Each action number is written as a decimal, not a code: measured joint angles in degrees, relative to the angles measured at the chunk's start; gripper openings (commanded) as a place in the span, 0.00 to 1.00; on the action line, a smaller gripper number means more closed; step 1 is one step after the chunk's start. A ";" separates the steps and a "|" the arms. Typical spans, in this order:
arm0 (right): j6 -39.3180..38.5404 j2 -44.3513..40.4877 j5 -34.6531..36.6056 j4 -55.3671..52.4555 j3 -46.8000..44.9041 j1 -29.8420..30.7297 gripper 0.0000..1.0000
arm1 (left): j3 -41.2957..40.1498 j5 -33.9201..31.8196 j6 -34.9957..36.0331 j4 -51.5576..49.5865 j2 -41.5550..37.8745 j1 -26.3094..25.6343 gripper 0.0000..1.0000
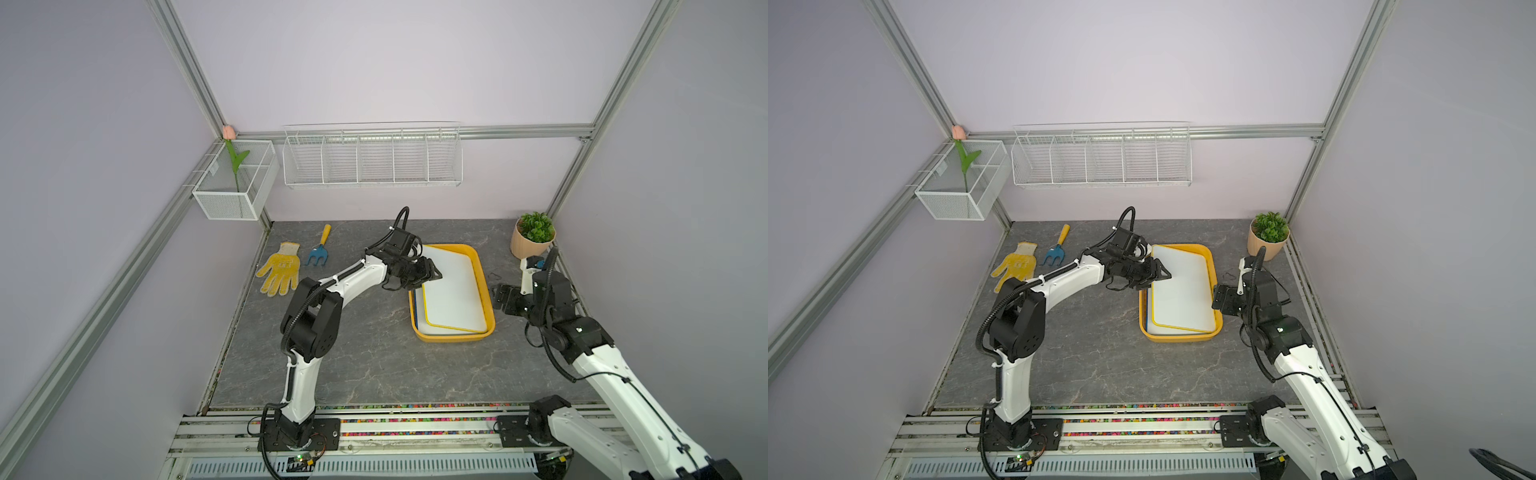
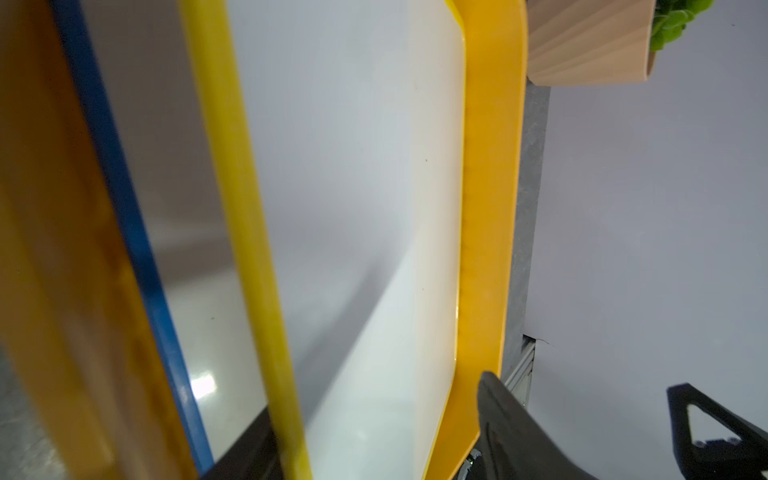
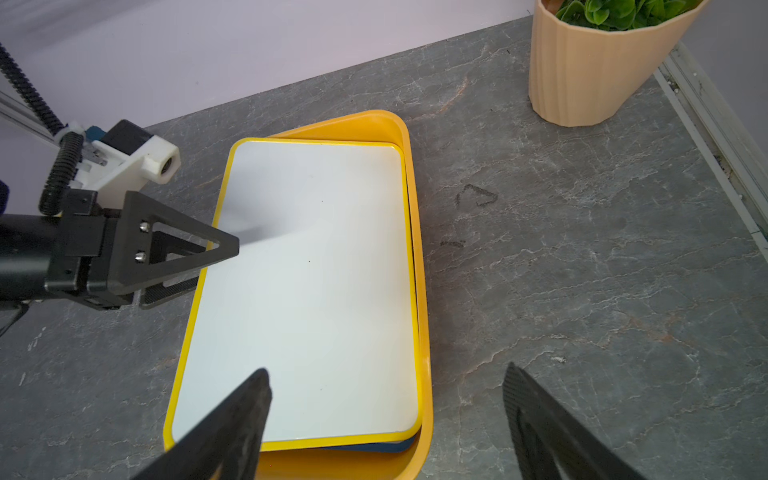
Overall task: Put the whiteboard into the storage box
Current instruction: Place the whiteboard in the storage box, then reset both arms
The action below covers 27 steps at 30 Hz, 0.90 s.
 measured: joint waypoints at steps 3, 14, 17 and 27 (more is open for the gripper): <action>0.15 0.04 0.02 0.00 -0.04 0.00 0.89 | 0.55 -2.86 1.25 -3.10 0.00 0.00 0.91; 0.61 0.98 2.36 0.02 -0.17 -0.02 0.89 | 6.05 -13.73 5.81 -11.39 -1.01 -0.57 0.99; 0.63 1.55 3.85 0.22 -0.59 -0.02 0.89 | 3.21 -17.40 8.33 -10.82 -4.17 -0.46 0.99; 0.33 3.69 11.39 3.30 -2.82 -0.02 0.89 | -19.12 -31.30 17.29 1.25 -28.50 -0.48 0.99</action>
